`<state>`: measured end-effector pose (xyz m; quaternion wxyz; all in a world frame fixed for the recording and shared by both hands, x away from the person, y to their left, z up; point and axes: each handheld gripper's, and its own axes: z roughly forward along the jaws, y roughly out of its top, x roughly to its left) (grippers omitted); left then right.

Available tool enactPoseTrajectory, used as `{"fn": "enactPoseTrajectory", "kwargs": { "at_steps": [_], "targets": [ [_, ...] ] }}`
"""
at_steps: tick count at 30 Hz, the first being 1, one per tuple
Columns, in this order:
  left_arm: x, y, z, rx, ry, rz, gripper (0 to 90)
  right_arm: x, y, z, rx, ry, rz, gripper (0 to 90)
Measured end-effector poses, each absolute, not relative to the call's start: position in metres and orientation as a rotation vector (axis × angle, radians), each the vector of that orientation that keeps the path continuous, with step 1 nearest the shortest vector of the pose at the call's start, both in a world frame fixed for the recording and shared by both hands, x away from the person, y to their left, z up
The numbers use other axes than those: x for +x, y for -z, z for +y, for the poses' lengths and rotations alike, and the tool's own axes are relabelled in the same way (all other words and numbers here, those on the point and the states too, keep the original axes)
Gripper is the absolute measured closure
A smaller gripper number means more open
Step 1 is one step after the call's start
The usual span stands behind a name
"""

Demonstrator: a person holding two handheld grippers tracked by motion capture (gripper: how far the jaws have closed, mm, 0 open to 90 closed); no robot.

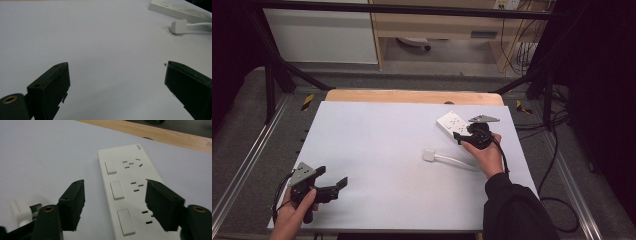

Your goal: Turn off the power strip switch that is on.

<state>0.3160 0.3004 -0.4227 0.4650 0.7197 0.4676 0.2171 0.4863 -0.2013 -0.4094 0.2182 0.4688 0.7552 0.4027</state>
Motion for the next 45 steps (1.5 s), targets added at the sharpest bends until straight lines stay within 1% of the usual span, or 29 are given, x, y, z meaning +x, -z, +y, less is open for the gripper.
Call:
{"fn": "enactPoseTrajectory", "kwargs": {
  "at_steps": [2,5,11,14,21,29,37,45],
  "targets": [
    [0.316,0.423,0.301,1.77,-0.533,1.152,6.0,0.486,0.406,-0.199,1.317,-1.122,2.092,26.8],
    [0.316,0.423,0.301,1.77,-0.538,1.156,6.0,0.485,0.4,-0.195,1.32,-1.109,2.09,14.8],
    [0.316,0.423,0.301,1.766,-0.541,1.156,6.0,0.483,0.388,-0.191,1.321,-1.154,2.049,8.0],
    [0.316,0.423,0.302,1.764,-0.538,1.157,6.0,0.485,0.384,-0.19,1.335,-1.125,1.996,8.2],
    [0.316,0.423,0.302,1.767,-0.531,1.152,5.9,0.477,0.365,-0.193,1.292,-1.186,2.002,3.3],
    [0.315,0.422,0.3,1.767,-0.529,1.128,5.7,0.465,0.353,-0.208,1.246,-1.249,1.967,3.7],
    [0.316,0.424,0.303,1.755,-0.533,1.155,5.7,0.448,0.341,-0.227,1.199,-1.314,1.929,3.9],
    [0.315,0.423,0.302,1.754,-0.531,1.143,5.7,0.425,0.341,-0.24,1.155,-1.354,1.883,5.0]
  ]
}}
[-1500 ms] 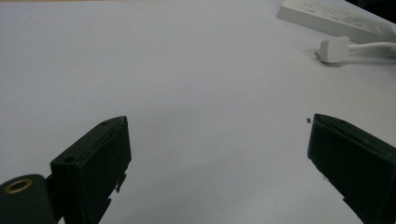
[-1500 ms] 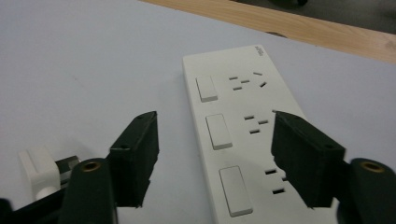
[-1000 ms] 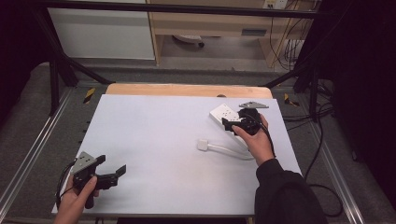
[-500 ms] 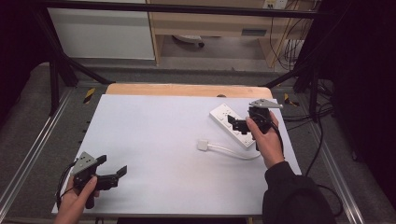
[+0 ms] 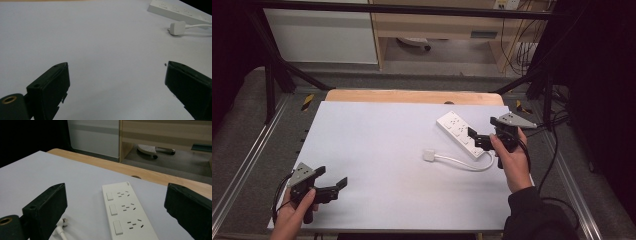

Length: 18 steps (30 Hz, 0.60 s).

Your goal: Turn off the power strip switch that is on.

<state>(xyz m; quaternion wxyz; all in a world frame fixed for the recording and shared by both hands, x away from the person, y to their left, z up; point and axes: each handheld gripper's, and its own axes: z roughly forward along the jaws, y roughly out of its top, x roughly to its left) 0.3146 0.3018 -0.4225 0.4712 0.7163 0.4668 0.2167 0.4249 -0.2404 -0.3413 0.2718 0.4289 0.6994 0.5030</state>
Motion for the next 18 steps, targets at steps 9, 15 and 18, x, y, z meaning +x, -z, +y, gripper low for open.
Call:
{"fn": "enactPoseTrajectory", "kwargs": {
  "at_steps": [9,15,18],
  "targets": [
    [0.315,0.423,0.303,1.743,-0.526,1.156,5.7,0.398,0.348,-0.256,1.095,-1.391,1.801,3.4],
    [0.314,0.423,0.303,1.746,-0.529,1.156,5.7,0.385,0.36,-0.272,1.098,-1.406,1.744,2.6],
    [0.316,0.424,0.303,1.747,-0.528,1.162,5.7,0.379,0.368,-0.279,1.115,-1.404,1.717,2.1]
  ]
}}
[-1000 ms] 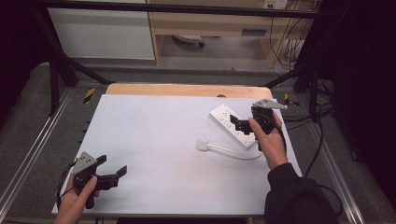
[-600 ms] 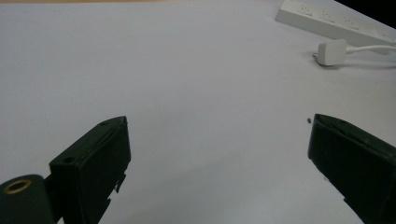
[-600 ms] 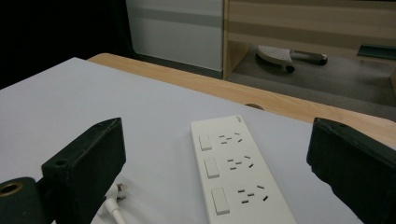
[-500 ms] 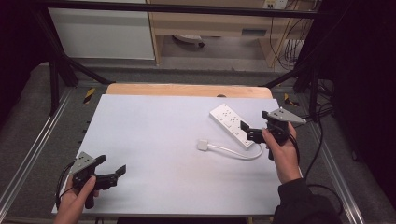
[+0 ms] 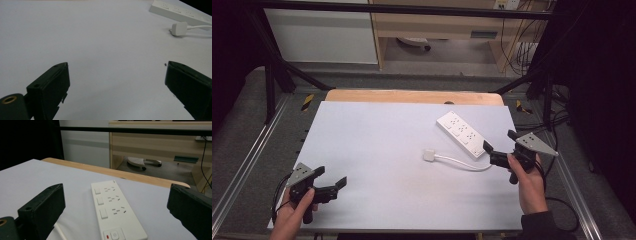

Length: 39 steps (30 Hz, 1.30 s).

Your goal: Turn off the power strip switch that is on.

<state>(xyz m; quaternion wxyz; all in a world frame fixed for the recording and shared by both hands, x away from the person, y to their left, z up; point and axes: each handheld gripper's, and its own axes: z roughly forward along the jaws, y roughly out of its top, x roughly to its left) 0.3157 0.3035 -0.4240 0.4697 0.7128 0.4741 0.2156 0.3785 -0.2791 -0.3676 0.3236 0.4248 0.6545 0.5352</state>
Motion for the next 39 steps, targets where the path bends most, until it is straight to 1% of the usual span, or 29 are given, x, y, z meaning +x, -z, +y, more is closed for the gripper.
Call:
{"fn": "enactPoseTrajectory", "kwargs": {
  "at_steps": [7,21,30,39],
  "targets": [
    [0.315,0.423,0.301,1.749,-0.523,1.149,5.7,0.367,0.385,-0.288,1.143,-1.396,1.72,2.4],
    [0.315,0.424,0.3,1.756,-0.52,1.153,5.7,0.352,0.422,-0.283,1.168,-1.371,1.82,2.8],
    [0.315,0.424,0.3,1.75,-0.52,1.157,5.7,0.349,0.433,-0.277,1.173,-1.368,1.859,2.4],
    [0.315,0.424,0.299,1.754,-0.515,1.158,5.7,0.353,0.445,-0.26,1.147,-1.361,1.965,2.2]
  ]
}}
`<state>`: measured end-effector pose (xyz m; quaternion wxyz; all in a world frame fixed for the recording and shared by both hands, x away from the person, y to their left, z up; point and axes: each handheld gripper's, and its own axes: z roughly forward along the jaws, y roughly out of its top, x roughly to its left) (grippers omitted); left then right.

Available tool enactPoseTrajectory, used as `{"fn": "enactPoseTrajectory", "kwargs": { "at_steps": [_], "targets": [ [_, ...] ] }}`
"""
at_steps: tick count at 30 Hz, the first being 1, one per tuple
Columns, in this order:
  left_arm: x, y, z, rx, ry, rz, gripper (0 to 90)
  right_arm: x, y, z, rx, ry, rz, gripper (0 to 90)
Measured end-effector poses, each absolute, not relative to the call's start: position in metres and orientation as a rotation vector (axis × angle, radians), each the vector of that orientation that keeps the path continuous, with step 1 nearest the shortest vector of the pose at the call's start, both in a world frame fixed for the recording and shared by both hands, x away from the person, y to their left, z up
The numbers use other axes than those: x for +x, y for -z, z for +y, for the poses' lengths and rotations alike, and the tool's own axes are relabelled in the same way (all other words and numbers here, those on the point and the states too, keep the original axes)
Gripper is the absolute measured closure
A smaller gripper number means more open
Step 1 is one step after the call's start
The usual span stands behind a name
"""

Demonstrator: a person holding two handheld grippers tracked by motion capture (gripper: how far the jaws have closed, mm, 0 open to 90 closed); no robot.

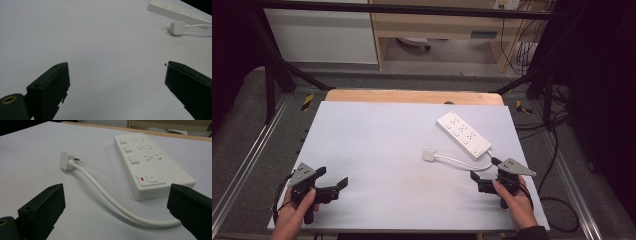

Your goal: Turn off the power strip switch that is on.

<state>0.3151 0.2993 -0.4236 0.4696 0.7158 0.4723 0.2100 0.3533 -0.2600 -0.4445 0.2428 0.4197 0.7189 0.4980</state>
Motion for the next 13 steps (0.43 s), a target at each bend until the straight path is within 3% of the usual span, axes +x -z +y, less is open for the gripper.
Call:
{"fn": "enactPoseTrajectory", "kwargs": {
  "at_steps": [13],
  "targets": [
    [0.315,0.424,0.298,1.76,-0.513,1.153,5.7,0.357,0.455,-0.237,1.117,-1.275,2.143,2.5]
  ]
}}
